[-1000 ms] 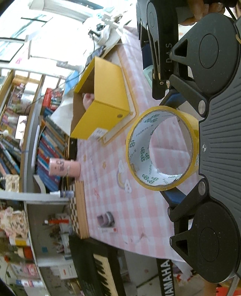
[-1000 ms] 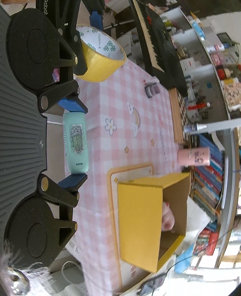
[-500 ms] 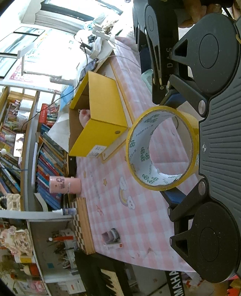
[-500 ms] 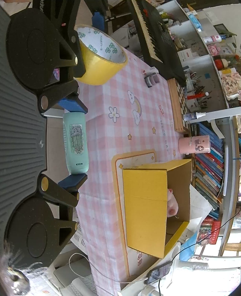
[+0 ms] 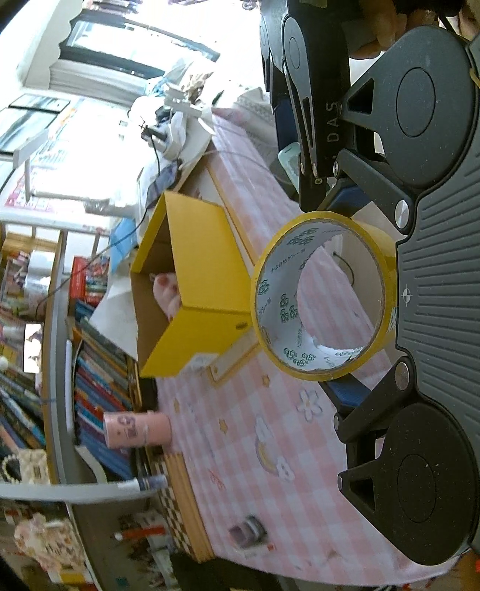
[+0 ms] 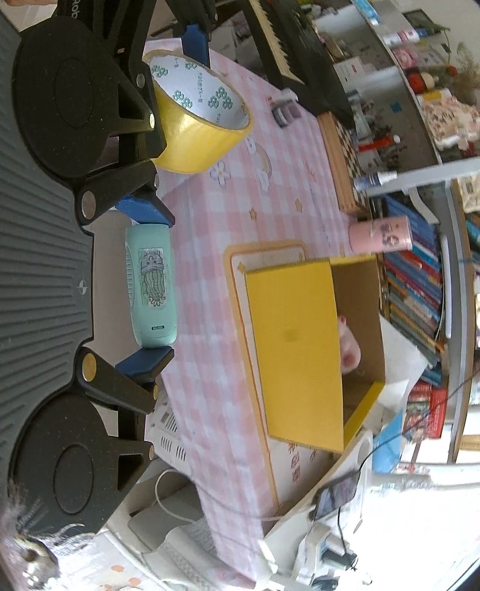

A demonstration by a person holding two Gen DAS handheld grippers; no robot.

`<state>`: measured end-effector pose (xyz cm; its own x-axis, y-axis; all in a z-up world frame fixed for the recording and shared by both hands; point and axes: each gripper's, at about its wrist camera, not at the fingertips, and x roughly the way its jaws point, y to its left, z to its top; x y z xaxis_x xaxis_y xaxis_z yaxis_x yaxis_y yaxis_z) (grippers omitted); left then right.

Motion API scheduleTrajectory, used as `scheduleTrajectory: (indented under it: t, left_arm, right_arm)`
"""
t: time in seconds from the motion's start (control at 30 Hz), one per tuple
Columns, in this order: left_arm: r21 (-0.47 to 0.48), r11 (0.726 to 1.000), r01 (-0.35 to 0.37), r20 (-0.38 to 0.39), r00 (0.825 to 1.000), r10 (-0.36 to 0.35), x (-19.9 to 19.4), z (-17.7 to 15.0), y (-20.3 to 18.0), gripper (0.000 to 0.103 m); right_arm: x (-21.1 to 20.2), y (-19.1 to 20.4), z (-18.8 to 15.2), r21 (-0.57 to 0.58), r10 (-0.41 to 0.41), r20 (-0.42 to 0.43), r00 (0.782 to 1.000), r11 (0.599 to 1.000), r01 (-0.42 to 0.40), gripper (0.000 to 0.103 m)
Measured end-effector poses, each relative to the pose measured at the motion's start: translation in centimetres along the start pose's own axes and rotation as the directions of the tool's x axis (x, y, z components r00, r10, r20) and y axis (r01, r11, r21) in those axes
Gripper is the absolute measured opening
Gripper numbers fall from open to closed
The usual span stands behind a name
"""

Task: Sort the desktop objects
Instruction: 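Lift and carry the tape roll and eraser toward the yellow box with both tools, then open both tools over the box to drop the tape and eraser inside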

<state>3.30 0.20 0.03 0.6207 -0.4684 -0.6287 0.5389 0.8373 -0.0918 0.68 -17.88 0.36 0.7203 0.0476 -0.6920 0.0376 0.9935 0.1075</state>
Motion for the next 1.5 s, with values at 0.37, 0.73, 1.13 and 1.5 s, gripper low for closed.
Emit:
scheduleTrajectory:
  t: [0.37,0.73,1.13,1.5]
  left_arm:
    - [0.067,0.995,0.071,0.003,0.997,-0.071,2.4,1.7,-2.6,0.088]
    - [0.114,0.989,0.094,0.021,0.995,-0.097,5.4,4.2,-4.8,0.088]
    - [0.138,0.990,0.040,0.163,0.985,-0.063,9.8,11.1,-6.9,0.088]
    - [0.084,0.987,-0.139,0.173,0.977,0.122,16.2,17.3,-6.5,0.088]
  right_arm:
    - [0.4,-3.4,0.5,0.057,-0.046,-0.015,0.999,0.997,0.047,0.067]
    - [2.3,-7.7,2.2,0.104,-0.068,-0.025,0.997,0.992,0.070,0.067]
    - [3.9,-13.6,8.2,0.085,-0.103,0.105,0.989,0.992,0.094,0.067]
    - [6.7,-17.7,16.1,-0.017,-0.015,0.242,0.970,1.000,0.020,0.067]
